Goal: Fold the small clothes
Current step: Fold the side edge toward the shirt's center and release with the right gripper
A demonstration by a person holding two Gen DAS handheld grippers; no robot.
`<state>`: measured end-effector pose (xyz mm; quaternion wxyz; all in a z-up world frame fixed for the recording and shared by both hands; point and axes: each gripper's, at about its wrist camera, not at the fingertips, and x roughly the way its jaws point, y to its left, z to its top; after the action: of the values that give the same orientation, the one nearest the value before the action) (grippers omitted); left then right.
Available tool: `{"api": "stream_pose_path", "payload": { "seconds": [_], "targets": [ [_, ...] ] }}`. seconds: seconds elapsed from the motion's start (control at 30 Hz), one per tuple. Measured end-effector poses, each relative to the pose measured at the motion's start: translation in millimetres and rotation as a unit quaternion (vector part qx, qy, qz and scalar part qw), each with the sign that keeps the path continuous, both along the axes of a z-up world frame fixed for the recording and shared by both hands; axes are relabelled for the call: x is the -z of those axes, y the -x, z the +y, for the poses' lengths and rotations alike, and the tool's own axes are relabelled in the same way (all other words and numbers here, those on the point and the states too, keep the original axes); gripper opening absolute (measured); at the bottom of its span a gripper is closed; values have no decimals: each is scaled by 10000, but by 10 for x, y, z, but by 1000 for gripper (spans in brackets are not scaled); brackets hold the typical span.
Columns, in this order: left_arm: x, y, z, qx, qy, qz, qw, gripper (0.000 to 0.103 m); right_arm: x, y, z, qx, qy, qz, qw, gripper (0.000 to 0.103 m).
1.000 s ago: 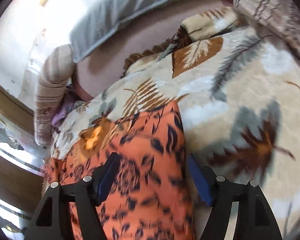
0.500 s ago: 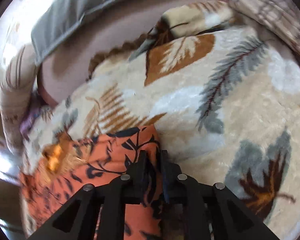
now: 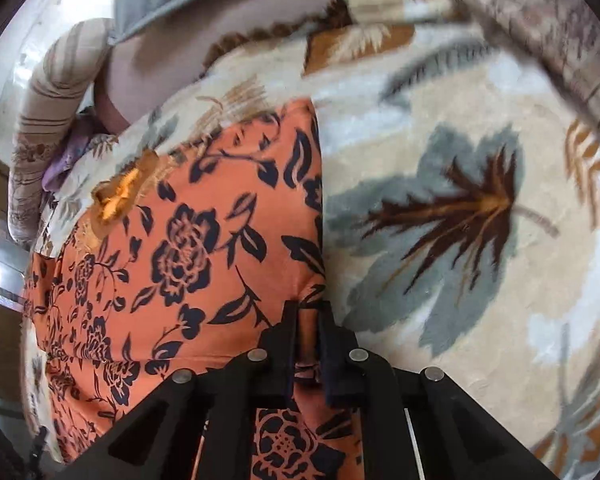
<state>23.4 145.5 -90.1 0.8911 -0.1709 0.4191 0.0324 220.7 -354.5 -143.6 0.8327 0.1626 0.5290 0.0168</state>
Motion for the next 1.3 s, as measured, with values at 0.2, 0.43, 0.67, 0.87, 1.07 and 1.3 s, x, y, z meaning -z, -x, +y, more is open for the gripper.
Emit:
{"api": "stream_pose_path", "payload": {
  "seconds": [0.2,0.43,0.67,0.87,1.07,1.3],
  "targets": [
    [-13,3,55,-31,136,-40,9999,103,-272,64,93,332,708,-287,9965,50],
    [-79,8,44,37,235,-210,9995,103,-835,-75,1642,-1371,-132,-896,9864,62],
    [-119,67,235,-140,548,-337,9978,103,-553,-293,3741,-2844,-362,-267,9577,58],
    [-113,115,389,-240,826,-387,9955,103,-161,-601,4321,-2914,348,326,9554,38],
    [-120,140,420,-226,1016,-434,9936,103,-120,-848,4241,-2335,212,206,9719,8],
    [-109,113,375,-179,941,-386,9947,103,107,-882,4327,-2315,-627,401,9700,10]
  ]
}}
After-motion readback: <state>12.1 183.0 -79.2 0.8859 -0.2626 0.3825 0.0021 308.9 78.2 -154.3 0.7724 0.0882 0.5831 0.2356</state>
